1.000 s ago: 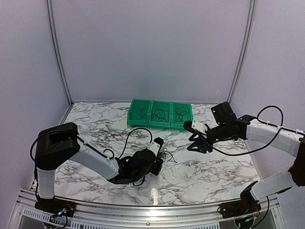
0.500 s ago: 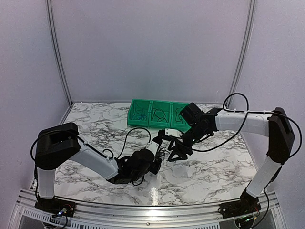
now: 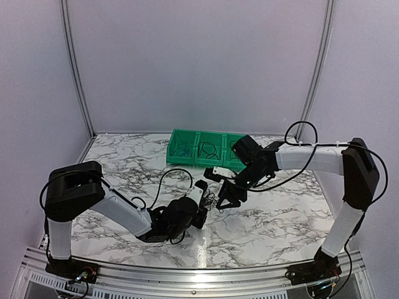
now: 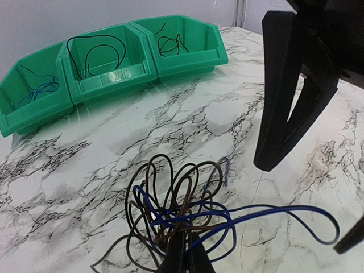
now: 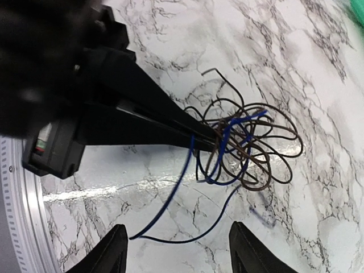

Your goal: Untangle the cables

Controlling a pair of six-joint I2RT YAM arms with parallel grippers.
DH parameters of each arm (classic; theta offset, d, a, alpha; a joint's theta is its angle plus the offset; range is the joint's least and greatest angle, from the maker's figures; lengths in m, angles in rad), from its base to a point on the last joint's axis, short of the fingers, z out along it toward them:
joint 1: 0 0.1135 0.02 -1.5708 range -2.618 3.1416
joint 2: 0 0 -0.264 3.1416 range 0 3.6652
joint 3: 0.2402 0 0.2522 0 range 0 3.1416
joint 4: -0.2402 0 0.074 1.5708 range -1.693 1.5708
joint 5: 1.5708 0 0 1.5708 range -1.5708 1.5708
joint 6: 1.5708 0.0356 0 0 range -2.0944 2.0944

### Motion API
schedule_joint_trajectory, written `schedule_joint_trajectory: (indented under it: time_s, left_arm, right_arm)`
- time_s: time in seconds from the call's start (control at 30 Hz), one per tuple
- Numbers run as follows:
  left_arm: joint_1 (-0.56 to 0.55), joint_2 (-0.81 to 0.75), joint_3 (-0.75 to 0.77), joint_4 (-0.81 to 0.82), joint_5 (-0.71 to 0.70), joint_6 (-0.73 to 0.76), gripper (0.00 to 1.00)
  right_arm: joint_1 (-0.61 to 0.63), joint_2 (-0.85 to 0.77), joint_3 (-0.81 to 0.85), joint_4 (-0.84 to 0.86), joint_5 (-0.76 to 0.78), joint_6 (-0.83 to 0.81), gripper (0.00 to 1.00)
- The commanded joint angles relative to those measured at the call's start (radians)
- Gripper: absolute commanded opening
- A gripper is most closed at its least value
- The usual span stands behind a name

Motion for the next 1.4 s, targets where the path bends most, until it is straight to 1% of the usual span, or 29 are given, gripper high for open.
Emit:
schedule_joint_trajectory:
  time_s: [0.0, 0.1, 0.23, 0.3, 0.33, 0.37, 0.4, 0.43, 0.47, 0.5, 0.53, 0.6, 0.77, 0.8, 0.87, 0.9, 1.03, 1.1, 1.17, 1.27, 1.37]
  left_arm:
    - [0.003, -0.052, -0.035, 0.056, -0.020, -0.004, 0.03]
    - [0.003, -0.058, -0.045, 0.068, -0.025, -0.004, 0.03]
    - [0.003, -0.061, -0.053, 0.076, -0.026, -0.004, 0.04]
    - [0.003, -0.061, -0.054, 0.080, -0.026, -0.005, 0.05]
    - [0.003, -0.061, -0.054, 0.082, -0.027, -0.004, 0.06]
    - [0.003, -0.061, -0.054, 0.085, -0.026, -0.005, 0.07]
    - [0.003, -0.058, -0.054, 0.087, -0.027, -0.004, 0.10]
    - [0.003, -0.057, -0.053, 0.089, -0.028, -0.005, 0.14]
    - [0.003, -0.055, -0.050, 0.091, -0.031, -0.008, 0.18]
    - [0.003, -0.053, -0.048, 0.096, -0.033, -0.011, 0.21]
    - [0.003, -0.048, -0.043, 0.103, -0.035, -0.010, 0.23]
    - [0.004, -0.032, -0.020, 0.113, -0.036, 0.005, 0.25]
    - [0.005, 0.007, 0.030, 0.160, -0.084, 0.048, 0.24]
    - [0.007, 0.015, 0.035, 0.174, -0.083, 0.055, 0.22]
    - [0.013, 0.029, 0.046, 0.191, -0.063, 0.060, 0.13]
    - [0.017, 0.038, 0.050, 0.193, -0.047, 0.060, 0.11]
    - [0.021, 0.064, 0.058, 0.194, -0.017, 0.056, 0.10]
    - [0.024, 0.071, 0.059, 0.194, 0.010, 0.048, 0.10]
    - [0.029, 0.083, 0.064, 0.194, 0.046, 0.033, 0.10]
    - [0.033, 0.092, 0.067, 0.194, 0.068, 0.019, 0.09]
    - [0.036, 0.092, 0.062, 0.194, 0.071, 0.012, 0.08]
  right_arm:
    - [0.003, 0.056, 0.056, 0.037, 0.040, 0.063, 0.59]
    - [0.001, 0.079, 0.083, 0.024, -0.025, 0.073, 0.59]
    - [-0.001, 0.091, 0.100, 0.033, -0.050, 0.078, 0.50]
    - [-0.005, 0.091, 0.098, 0.045, -0.067, 0.080, 0.41]
    - [-0.006, 0.091, 0.098, 0.048, -0.078, 0.077, 0.35]
    - [-0.007, 0.089, 0.098, 0.047, -0.092, 0.074, 0.26]
    - [-0.007, 0.086, 0.099, 0.044, -0.112, 0.065, 0.14]
    - [-0.007, 0.081, 0.102, 0.029, -0.137, 0.052, 0.07]
    - [-0.007, 0.077, 0.106, 0.010, -0.167, 0.035, 0.02]
    - [-0.007, 0.071, 0.112, -0.013, -0.199, 0.021, 0.00]
    - [-0.008, 0.063, 0.120, -0.040, -0.229, 0.005, 0.00]
    - [-0.007, 0.043, 0.144, -0.089, -0.278, -0.019, 0.00]
    - [-0.008, -0.002, 0.217, -0.221, -0.348, -0.062, 0.00]
    - [-0.007, -0.008, 0.230, -0.252, -0.352, -0.068, 0.00]
    - [-0.008, -0.020, 0.260, -0.309, -0.366, -0.090, 0.00]
    - [-0.008, -0.024, 0.281, -0.338, -0.373, -0.104, 0.00]
    - [-0.019, -0.053, 0.369, -0.432, -0.433, -0.139, 0.00]
    - [-0.042, -0.058, 0.438, -0.476, -0.516, -0.146, 0.00]
    - [-0.075, -0.047, 0.541, -0.534, -0.601, -0.160, 0.00]
    - [-0.127, -0.033, 0.703, -0.606, -0.645, -0.176, 0.00]
    - [-0.193, -0.055, 0.767, -0.582, -0.657, -0.162, 0.00]
